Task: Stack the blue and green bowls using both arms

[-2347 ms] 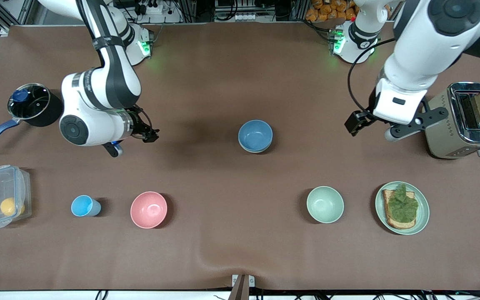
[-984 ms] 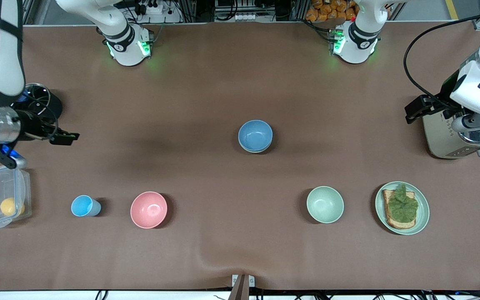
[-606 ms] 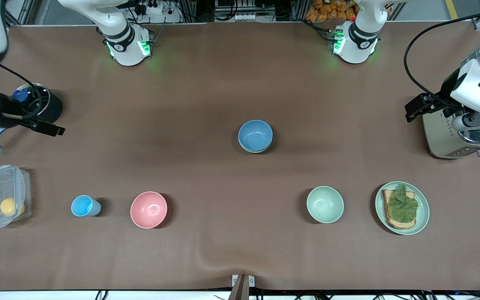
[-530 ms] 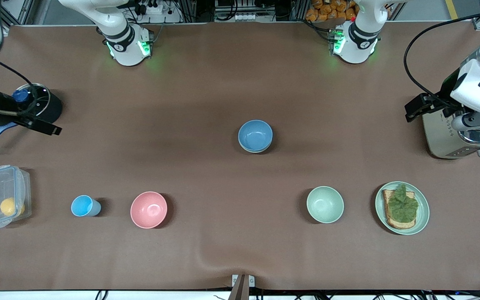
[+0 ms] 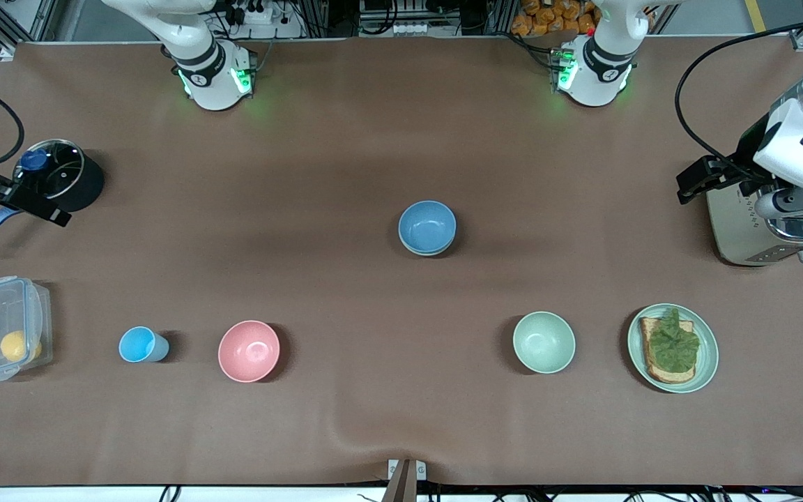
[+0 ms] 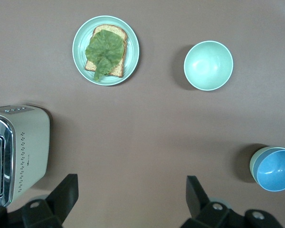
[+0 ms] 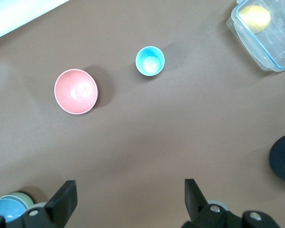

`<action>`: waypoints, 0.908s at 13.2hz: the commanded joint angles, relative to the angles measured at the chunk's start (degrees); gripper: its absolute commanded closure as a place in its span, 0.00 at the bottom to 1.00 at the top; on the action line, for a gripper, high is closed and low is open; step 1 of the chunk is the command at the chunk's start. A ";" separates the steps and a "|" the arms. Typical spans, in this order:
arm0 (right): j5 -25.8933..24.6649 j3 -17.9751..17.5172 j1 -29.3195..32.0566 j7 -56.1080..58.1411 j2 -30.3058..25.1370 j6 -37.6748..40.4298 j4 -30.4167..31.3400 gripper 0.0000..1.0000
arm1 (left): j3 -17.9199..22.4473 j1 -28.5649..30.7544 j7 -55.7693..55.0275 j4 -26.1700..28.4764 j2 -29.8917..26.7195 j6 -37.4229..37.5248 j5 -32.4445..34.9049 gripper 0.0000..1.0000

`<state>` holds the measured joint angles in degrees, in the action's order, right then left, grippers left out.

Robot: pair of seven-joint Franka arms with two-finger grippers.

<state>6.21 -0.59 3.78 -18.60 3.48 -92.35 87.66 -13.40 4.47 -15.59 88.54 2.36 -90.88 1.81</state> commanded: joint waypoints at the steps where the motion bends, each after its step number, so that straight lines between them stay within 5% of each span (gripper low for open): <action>1: -1.20 -1.43 0.27 1.02 -2.34 -0.63 1.11 0.00 | 1.00 0.01 1.70 0.58 -1.22 0.79 -3.29 0.00; 12: -1.90 0.86 -5.36 1.02 -2.78 -1.34 0.93 0.00 | 2.06 -0.16 1.09 1.02 -1.57 0.79 -4.63 0.00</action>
<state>5.38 -0.32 -1.33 -17.91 1.42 -93.21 87.72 -11.43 4.41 -15.42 88.68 1.96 -90.74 -1.44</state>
